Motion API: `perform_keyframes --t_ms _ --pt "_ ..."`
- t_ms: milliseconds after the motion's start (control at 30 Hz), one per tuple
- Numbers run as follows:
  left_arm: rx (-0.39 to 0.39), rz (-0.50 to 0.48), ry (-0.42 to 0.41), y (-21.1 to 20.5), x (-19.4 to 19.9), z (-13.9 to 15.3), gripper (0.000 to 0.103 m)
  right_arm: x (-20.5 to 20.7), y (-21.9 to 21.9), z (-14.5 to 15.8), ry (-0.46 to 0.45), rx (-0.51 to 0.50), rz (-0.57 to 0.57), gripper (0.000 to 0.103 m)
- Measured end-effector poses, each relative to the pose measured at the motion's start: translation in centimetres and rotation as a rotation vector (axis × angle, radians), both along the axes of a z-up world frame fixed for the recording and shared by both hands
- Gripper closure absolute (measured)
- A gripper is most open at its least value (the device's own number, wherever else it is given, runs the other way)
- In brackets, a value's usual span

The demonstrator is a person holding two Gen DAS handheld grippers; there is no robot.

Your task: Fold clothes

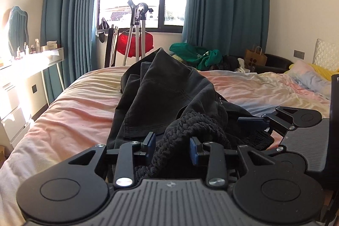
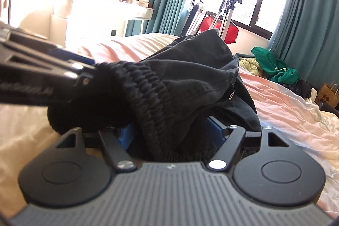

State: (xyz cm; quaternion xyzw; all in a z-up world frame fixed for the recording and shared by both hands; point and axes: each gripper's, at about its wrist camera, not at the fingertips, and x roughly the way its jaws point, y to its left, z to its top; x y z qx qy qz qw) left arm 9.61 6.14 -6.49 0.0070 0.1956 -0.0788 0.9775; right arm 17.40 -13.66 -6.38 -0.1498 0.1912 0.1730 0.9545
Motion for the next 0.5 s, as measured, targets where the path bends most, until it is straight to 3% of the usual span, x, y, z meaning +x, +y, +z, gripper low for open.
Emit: perform_keyframes --t_ms 67,100,133,167,200,300,500 --pt "-0.012 0.014 -0.026 0.3 -0.7 0.2 0.061 1.7 -0.6 0.3 0.019 0.065 -0.024 0.032" --pt "-0.011 0.024 -0.035 0.3 -1.0 0.3 0.059 2.4 -1.0 0.7 0.035 0.107 -0.033 0.046" --pt "-0.007 0.035 -0.043 0.2 -1.3 0.5 0.056 2.9 -1.4 1.2 0.041 0.121 -0.042 0.073" --pt "-0.005 0.040 -0.053 0.1 -1.7 0.6 0.047 3.4 -1.7 1.7 0.048 0.135 -0.051 0.087" --pt "0.003 0.045 -0.067 -0.1 -2.0 0.7 0.037 3.9 -2.1 2.2 0.055 0.149 -0.059 0.091" --pt "0.038 0.059 -0.103 -1.1 -2.9 0.7 0.017 5.0 -4.7 4.1 0.042 0.206 -0.096 0.092" --pt "0.165 -0.009 -0.065 -5.8 -1.3 -1.3 0.015 7.8 -15.2 6.6 -0.009 0.367 -0.276 0.092"
